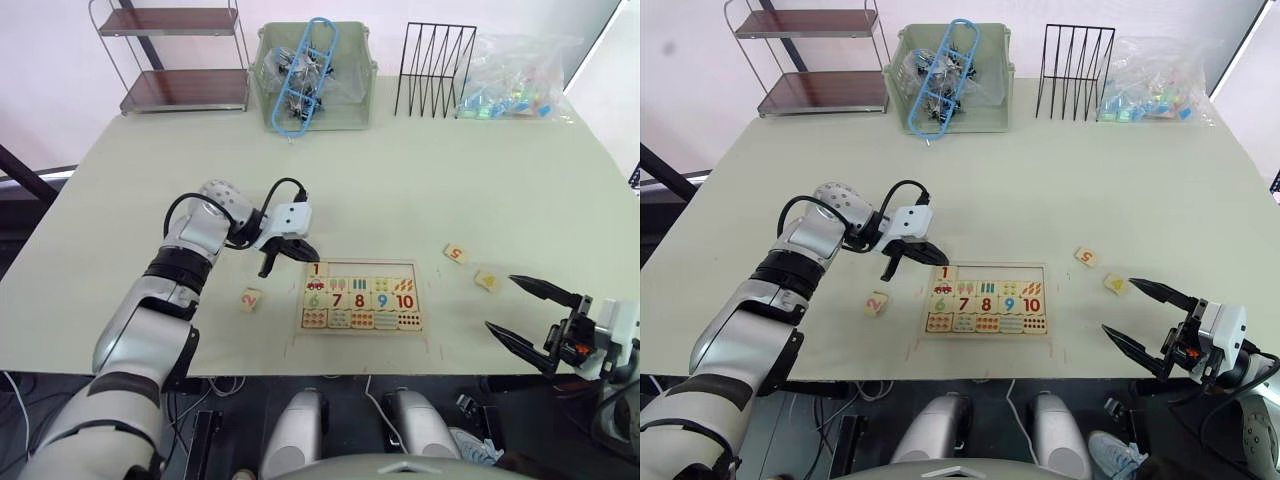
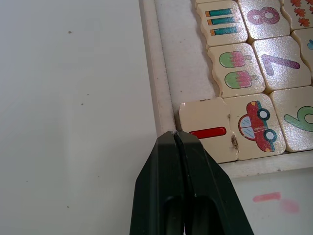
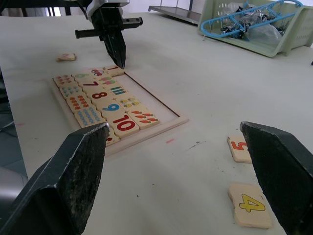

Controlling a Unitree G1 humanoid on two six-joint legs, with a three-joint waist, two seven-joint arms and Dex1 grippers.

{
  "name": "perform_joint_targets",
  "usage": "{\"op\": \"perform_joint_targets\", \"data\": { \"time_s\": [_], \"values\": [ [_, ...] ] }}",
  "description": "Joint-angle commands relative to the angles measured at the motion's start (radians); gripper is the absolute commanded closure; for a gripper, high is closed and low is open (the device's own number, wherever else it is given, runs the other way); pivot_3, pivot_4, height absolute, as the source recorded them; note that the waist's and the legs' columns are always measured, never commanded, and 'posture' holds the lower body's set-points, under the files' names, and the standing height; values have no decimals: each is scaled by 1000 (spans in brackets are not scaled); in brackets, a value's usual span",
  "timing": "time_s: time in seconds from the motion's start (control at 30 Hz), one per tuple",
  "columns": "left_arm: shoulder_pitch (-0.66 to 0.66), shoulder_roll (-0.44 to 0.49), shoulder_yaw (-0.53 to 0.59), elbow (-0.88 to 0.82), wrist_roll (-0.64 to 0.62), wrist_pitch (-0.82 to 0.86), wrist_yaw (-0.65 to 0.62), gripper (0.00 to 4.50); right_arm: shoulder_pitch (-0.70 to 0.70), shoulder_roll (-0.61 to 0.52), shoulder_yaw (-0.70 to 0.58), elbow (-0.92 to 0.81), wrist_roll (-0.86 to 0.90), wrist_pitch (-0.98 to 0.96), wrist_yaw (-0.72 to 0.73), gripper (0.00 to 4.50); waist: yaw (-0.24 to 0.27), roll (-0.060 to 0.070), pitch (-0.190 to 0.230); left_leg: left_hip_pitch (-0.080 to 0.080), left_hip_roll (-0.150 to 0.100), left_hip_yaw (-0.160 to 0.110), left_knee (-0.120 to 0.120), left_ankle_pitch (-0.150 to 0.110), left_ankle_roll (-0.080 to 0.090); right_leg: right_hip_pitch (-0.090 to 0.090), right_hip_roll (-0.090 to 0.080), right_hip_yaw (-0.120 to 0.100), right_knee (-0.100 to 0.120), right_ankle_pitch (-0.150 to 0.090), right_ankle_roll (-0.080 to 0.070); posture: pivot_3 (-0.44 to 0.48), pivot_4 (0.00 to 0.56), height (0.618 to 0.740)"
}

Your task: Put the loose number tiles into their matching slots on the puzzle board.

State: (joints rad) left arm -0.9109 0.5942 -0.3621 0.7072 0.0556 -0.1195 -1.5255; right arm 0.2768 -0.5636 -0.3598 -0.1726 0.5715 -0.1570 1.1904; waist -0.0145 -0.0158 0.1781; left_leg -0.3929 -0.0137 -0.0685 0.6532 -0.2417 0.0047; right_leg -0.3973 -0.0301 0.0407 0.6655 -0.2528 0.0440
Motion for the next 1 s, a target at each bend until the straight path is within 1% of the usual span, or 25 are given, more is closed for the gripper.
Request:
{"op": "perform_joint_targets", "data": {
  "time_s": [0.03,0.17,0.33,0.43,0.57,0.67,0.8,0.83,0.87,0.9,0.97,1.0],
  "values": [
    [-1,9,21,-23,-4,-1,3,4445,0,-2,-3,-10,15,-15,1,0,0,0,0,0,0,0,0,0,0,0,0,0,0,0,0,0,150,739],
    [-8,2,57,-26,-45,13,10,4445,1,0,-3,-10,15,-15,-1,0,0,0,0,0,0,0,0,0,0,0,0,0,0,0,0,0,150,739],
    [-8,13,131,-84,-130,119,-8,4445,4,0,-8,-7,19,-12,-2,0,0,0,0,0,0,0,0,0,0,0,0,0,0,0,0,0,150,739],
    [6,19,173,-124,-164,185,23,4445,6,3,-9,-8,23,-3,-10,0,-1,0,0,0,0,0,0,0,0,0,0,0,0,0,0,0,150,739],
    [86,39,281,-266,-284,322,59,4445,3,6,-8,-8,28,19,-32,0,-3,0,0,0,1,0,0,0,0,0,0,0,1,0,0,0,150,739],
    [163,55,338,-358,-317,386,136,4445,-6,2,-7,5,18,36,-53,0,-3,0,0,1,1,-6,0,0,0,0,-1,0,2,0,0,0,150,739],
    [265,62,399,-470,-359,458,227,4445,-42,-8,-13,47,15,47,-64,0,-1,0,0,1,1,-6,0,0,0,0,-2,0,3,0,0,0,150,739],
    [298,63,424,-503,-374,478,259,4069,-54,-11,-14,57,19,55,-67,0,-1,0,0,2,1,-6,0,0,0,0,-2,0,3,0,0,0,150,739],
    [326,66,445,-531,-387,493,283,3945,-63,-13,-15,65,22,62,-70,0,-2,0,0,1,1,-6,0,0,0,0,-2,0,3,0,0,0,150,739],
    [351,68,458,-559,-394,503,306,3601,-70,-15,-18,75,24,66,-69,0,-1,0,0,2,1,-6,0,0,0,0,-2,0,3,0,0,0,150,739],
    [403,77,487,-606,-410,516,345,2542,-86,-19,-20,92,24,76,-71,0,1,0,0,2,1,-7,0,0,0,0,-3,0,3,0,0,0,150,739],
    [428,81,506,-627,-422,528,362,2087,-94,-19,-21,97,24,82,-78,0,1,0,0,2,1,-7,0,0,0,0,-3,0,3,0,0,0,150,739]
  ]
}}
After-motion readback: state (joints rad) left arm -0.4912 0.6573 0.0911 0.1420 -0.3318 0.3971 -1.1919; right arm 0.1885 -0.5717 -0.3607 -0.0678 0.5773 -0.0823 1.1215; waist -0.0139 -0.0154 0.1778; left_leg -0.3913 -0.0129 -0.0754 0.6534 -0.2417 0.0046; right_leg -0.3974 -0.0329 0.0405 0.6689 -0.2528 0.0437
